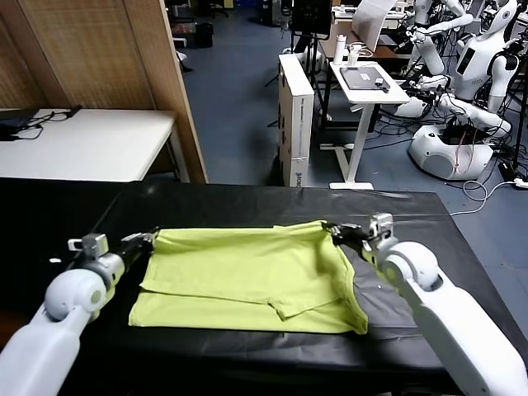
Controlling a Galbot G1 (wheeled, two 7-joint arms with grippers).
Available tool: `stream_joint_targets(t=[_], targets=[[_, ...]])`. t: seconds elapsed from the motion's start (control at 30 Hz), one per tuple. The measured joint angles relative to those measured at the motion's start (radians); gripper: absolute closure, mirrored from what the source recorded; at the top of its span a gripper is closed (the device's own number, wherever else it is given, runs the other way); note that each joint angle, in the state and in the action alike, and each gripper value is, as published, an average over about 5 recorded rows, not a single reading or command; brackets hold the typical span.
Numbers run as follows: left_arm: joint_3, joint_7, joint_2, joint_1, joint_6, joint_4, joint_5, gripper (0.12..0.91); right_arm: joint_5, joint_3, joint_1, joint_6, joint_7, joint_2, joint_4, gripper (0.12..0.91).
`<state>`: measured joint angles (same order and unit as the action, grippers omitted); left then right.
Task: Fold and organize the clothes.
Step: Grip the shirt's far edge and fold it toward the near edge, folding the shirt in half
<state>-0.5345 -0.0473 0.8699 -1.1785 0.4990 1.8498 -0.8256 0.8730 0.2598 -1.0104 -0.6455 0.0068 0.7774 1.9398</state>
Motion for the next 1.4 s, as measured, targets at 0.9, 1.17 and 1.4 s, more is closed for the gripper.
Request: stream_joint_targets(t=[0.9,1.17,1.4], targets=[[-0.141,-0.008,0.072,-0.350,-0.015,0.199,0.070,0.883,0.004,0.009,-0.237,-0.044,0.024,-0.136,0.160,0.885],[-0.165,-0.036,0.111,-0.406,-0.017,0.220,0.089,0.881,0.004,0.024,-0.245,-0.053,0.021,-0.131,0.177,0.830],[-0.189,-0.085,0.151,-0.444,0.013,0.266,0.119,0.609,0.002,0.063,-0.267,-0.074,0.027,-0.123,0.216,0.429]])
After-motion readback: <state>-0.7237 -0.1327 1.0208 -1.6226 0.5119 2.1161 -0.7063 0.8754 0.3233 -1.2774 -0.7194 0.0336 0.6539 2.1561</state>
